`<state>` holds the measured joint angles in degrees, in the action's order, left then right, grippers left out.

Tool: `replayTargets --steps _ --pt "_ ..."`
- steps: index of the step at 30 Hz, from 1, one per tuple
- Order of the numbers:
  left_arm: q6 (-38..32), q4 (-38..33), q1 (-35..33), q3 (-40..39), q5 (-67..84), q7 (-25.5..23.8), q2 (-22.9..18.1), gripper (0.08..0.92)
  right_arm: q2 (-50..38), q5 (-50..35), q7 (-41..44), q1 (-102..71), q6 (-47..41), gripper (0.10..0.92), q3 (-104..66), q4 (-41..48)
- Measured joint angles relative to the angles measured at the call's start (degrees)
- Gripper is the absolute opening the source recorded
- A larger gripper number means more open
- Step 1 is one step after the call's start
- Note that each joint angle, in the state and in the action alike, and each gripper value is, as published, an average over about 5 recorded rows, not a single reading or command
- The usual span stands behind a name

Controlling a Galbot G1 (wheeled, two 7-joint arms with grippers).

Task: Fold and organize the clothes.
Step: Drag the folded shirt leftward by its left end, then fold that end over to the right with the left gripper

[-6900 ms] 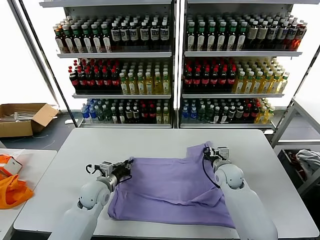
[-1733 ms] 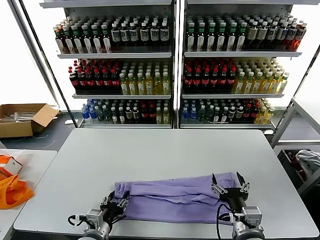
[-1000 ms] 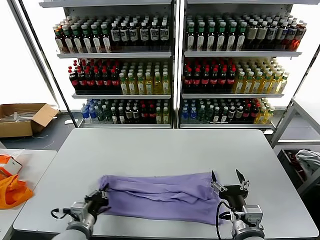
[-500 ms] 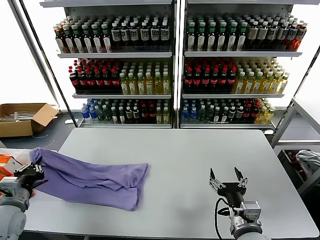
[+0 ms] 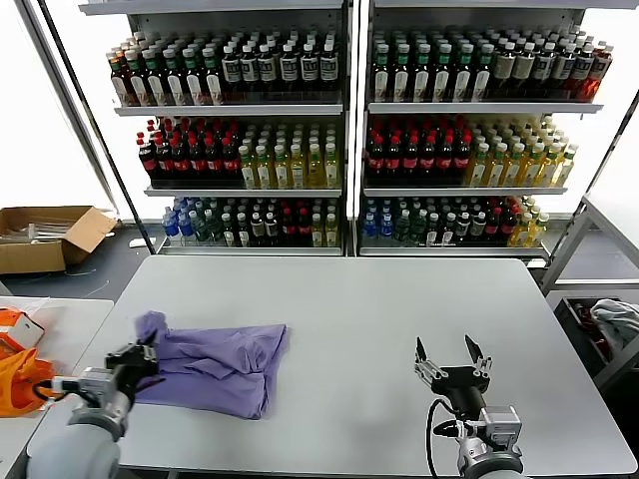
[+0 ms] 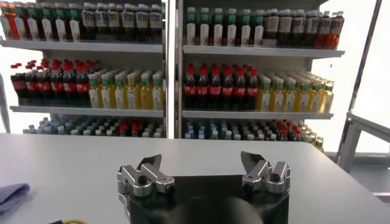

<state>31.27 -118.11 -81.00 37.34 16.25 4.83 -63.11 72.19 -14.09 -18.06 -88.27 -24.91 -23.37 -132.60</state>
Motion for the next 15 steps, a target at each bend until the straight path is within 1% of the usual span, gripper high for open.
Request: replayTargets --steps 5,15 --pt "0.8 0.2 1.8 -5.8 -0.4 0.7 -2.9 0.098 0.7 0.5 0.1 -1.0 0.5 0.823 -0.1 -0.3" --pt "1.4 -0.6 4.5 -13.3 -0.6 1.4 -6.4 0.098 2.1 2.0 0.2 -3.4 1.3 0.823 -0.2 -1.2"
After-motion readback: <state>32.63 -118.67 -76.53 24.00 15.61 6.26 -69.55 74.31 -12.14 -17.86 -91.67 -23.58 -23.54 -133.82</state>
